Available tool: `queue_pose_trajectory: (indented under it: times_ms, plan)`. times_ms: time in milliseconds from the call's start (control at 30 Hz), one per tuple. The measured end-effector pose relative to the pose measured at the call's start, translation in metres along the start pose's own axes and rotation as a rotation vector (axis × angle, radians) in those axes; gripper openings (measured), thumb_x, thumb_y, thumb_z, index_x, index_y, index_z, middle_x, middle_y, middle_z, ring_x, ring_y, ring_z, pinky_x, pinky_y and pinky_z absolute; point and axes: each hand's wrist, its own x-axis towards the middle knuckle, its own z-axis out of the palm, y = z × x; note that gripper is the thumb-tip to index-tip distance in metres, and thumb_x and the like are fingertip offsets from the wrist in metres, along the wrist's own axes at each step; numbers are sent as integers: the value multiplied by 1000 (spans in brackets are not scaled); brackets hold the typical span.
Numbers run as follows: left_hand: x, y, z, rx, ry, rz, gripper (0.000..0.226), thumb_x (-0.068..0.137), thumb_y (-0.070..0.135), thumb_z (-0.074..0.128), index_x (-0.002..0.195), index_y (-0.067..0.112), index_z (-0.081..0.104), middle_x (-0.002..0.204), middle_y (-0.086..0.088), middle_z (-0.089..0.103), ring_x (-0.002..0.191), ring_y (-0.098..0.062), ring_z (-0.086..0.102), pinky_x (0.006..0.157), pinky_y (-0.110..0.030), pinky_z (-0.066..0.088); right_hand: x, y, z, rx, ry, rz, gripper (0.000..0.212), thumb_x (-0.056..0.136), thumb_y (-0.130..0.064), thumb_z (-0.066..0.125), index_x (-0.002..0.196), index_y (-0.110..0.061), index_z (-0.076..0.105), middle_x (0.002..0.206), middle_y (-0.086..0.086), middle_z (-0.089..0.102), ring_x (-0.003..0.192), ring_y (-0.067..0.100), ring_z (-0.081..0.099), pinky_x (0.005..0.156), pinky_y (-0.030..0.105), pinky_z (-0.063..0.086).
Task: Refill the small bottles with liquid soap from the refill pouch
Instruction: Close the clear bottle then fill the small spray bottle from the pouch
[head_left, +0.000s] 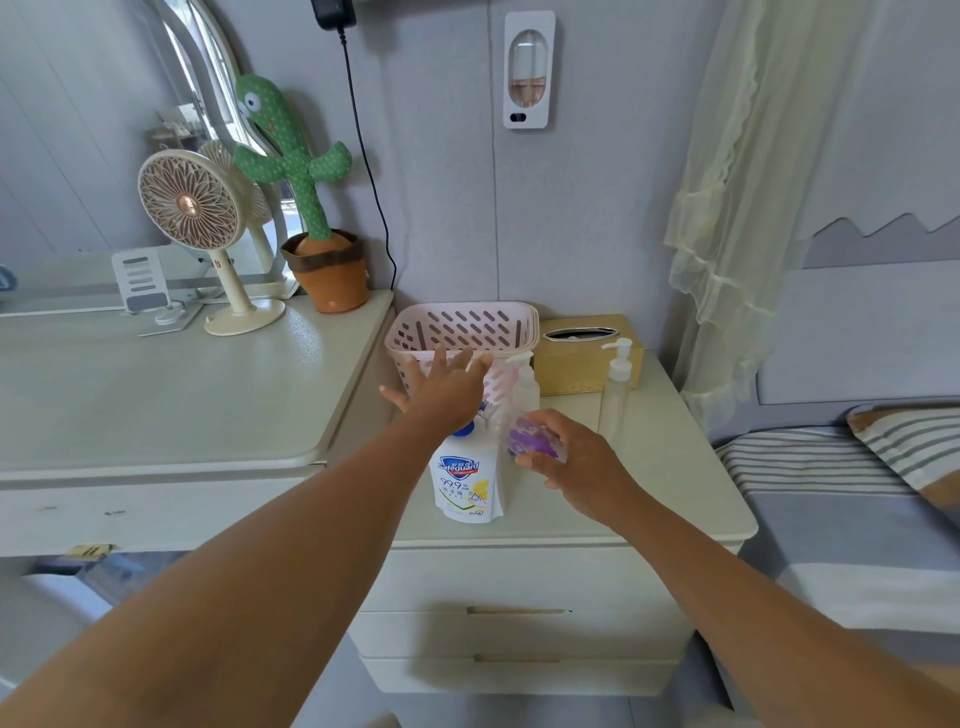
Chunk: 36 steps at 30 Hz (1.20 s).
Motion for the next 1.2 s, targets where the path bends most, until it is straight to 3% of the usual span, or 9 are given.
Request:
queue_pose_trajectory:
  times_ms: [233, 467, 800, 1200]
  plan:
    - [6, 4, -12, 4, 3, 4, 53, 99, 54, 12, 150, 42, 10, 161, 3, -8, 145, -33, -16, 105, -70, -11, 3, -6, -7, 8, 13, -29, 43, 89, -27, 63, 130, -22, 50, 124, -1, 55, 104, 12, 53, 83, 27, 53]
    - [3, -3, 1, -40, -18, -8, 48, 100, 50, 10, 148, 44, 15, 161, 4, -1, 146, -33, -14, 105, -71, -9, 2, 0, -1, -23, 1, -9, 46, 89, -27, 63, 132, -21, 48, 125, 0, 55, 103, 14, 55, 81, 26, 52]
    - [1, 3, -13, -16, -33, 16, 46, 103, 42, 15, 148, 44, 12, 161, 3, -4, 145, -35, -15, 105, -72, -8, 4, -2, -6, -7, 13, -35, 43, 88, -26, 64, 130, -23, 51, 125, -1, 56, 109, 16, 55, 85, 31, 55]
    - [2, 3, -6, -10, -16, 3, 46, 102, 45, 14, 148, 44, 14, 161, 2, -2, 145, -35, -13, 105, -72, -8, 4, 2, -1, 5, 22, -25, 45, 89, -26, 63, 132, -23, 49, 128, 1, 55, 110, 16, 55, 84, 27, 53]
